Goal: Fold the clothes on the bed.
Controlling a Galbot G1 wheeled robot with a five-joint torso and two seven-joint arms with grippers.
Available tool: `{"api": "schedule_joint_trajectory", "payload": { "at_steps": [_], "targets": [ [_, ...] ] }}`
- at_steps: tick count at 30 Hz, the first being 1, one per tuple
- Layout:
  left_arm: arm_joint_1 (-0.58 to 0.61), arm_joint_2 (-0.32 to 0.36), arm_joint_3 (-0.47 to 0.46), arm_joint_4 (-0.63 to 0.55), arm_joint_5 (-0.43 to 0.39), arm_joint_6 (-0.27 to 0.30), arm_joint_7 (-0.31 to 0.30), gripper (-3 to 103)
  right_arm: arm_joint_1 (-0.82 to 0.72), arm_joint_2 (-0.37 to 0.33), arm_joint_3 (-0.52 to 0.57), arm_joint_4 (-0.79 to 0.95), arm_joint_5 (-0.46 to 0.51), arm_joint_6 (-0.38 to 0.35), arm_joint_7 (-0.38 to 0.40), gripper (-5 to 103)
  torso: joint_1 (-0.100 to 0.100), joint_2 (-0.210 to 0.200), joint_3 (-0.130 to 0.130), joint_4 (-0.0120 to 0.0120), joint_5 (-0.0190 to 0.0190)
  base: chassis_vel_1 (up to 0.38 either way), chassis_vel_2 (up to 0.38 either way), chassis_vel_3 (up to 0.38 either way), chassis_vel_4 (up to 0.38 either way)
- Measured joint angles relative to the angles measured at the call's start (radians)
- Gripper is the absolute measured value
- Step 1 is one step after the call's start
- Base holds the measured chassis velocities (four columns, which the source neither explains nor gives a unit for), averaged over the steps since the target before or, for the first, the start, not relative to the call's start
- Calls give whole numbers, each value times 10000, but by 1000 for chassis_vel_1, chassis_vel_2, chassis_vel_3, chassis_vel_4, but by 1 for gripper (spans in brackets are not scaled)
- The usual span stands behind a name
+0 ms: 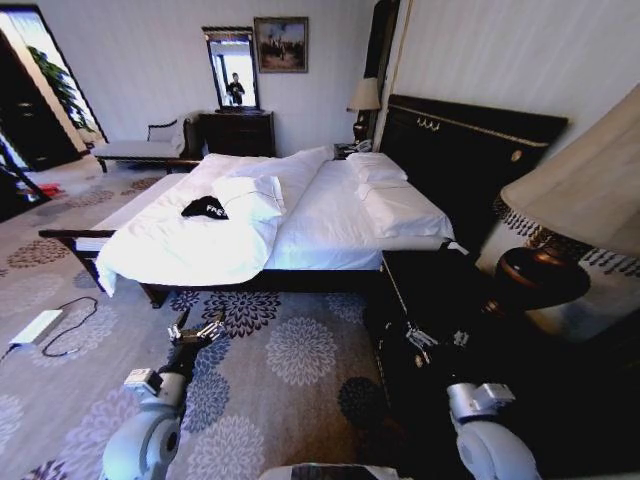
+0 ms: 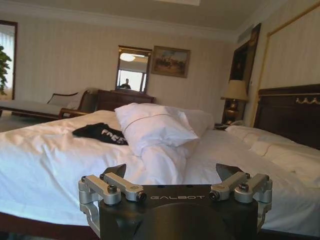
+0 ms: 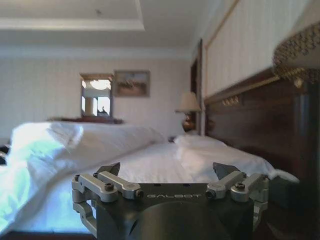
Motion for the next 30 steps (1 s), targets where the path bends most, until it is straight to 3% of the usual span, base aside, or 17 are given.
{"api": "schedule_joint_trajectory", "payload": {
  "at_steps": [6,8,17,30],
  "targets": [
    [46,-138,114,191,280,-436,-178,100,37,-97,-26,-88,188,476,-137,100,-1,0,0,0,-3,0,0,0,0],
    [-31,-122,197,381,459,-616,-486,100,201,-176,-32,-339,364,788,-371,100,-1,0,0,1,0,0,0,0,0],
    [-92,-247,416,496,505,-622,-931,100,465,-27,-90,-600,427,1093,-482,100,0,0,0,0,-1,0,0,0,0],
    [265,-521,348,65,803,-685,-498,100,617,445,-48,-765,148,1154,-574,100,0,0,0,0,-2,0,0,0,0]
  ]
}}
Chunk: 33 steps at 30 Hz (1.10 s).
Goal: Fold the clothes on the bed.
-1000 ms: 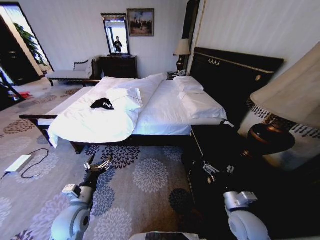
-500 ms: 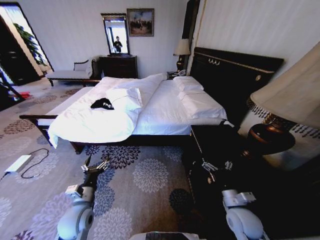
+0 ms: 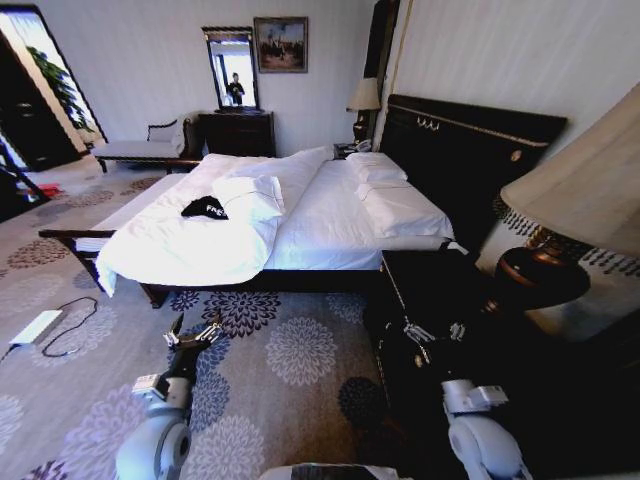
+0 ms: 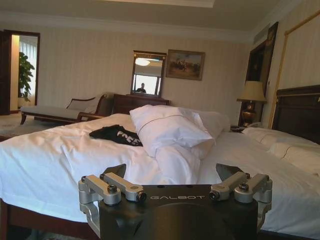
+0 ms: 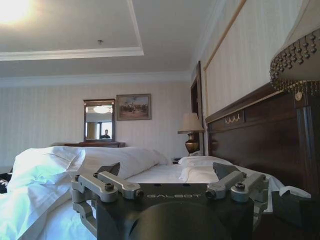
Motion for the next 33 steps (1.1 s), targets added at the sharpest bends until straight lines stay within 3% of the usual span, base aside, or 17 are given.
{"api": "schedule_joint_trajectory", "payload": {
  "at_steps": [33],
  "targets": [
    [247,-170,37,-20,78,-297,118,100,114,401,-172,-69,-238,-138,-10,100,-1,0,-1,0,0,-2,1,1,-1]
  ]
}}
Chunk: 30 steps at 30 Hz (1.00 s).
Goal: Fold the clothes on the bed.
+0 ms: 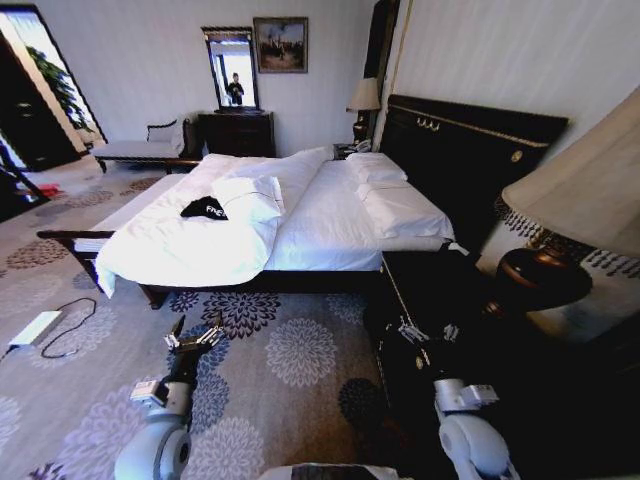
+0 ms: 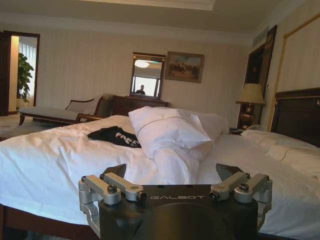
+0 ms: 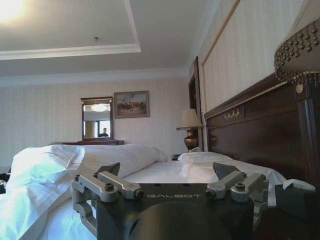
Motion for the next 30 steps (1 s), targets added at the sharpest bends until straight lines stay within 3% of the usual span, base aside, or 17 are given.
{"api": "schedule_joint_trajectory", "payload": {
  "at_steps": [30],
  "targets": [
    [114,-220,29,190,274,-238,68,100,169,110,-20,-233,72,110,5,100,0,-1,0,1,1,-85,81,81,-86]
  ]
}}
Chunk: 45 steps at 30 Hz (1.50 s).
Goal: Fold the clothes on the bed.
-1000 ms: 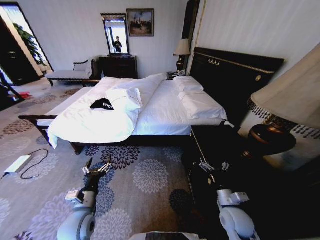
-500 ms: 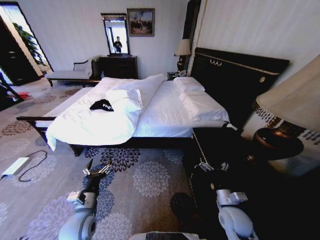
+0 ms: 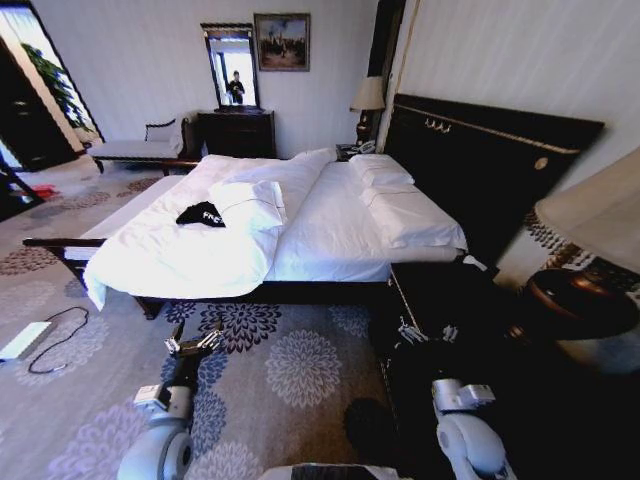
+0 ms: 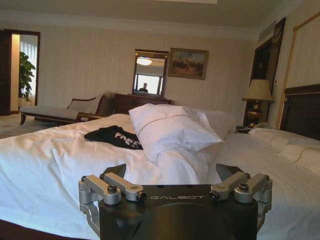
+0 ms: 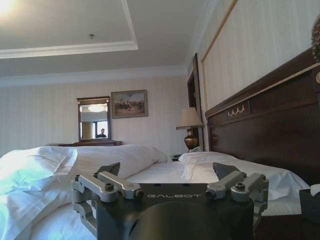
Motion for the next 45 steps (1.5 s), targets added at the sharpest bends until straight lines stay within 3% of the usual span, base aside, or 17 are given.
{"api": "schedule_joint_trajectory", "payload": {
  "at_steps": [17,45],
  "targets": [
    [-16,-49,-190,-50,-243,41,20,100,278,-68,12,-337,179,3,22,100,1,0,0,0,1,-96,99,94,-95],
    [661,-244,-317,-903,216,-245,149,100,297,-248,73,-27,846,95,5,100,0,0,0,0,0,-132,129,132,-132]
  ]
}}
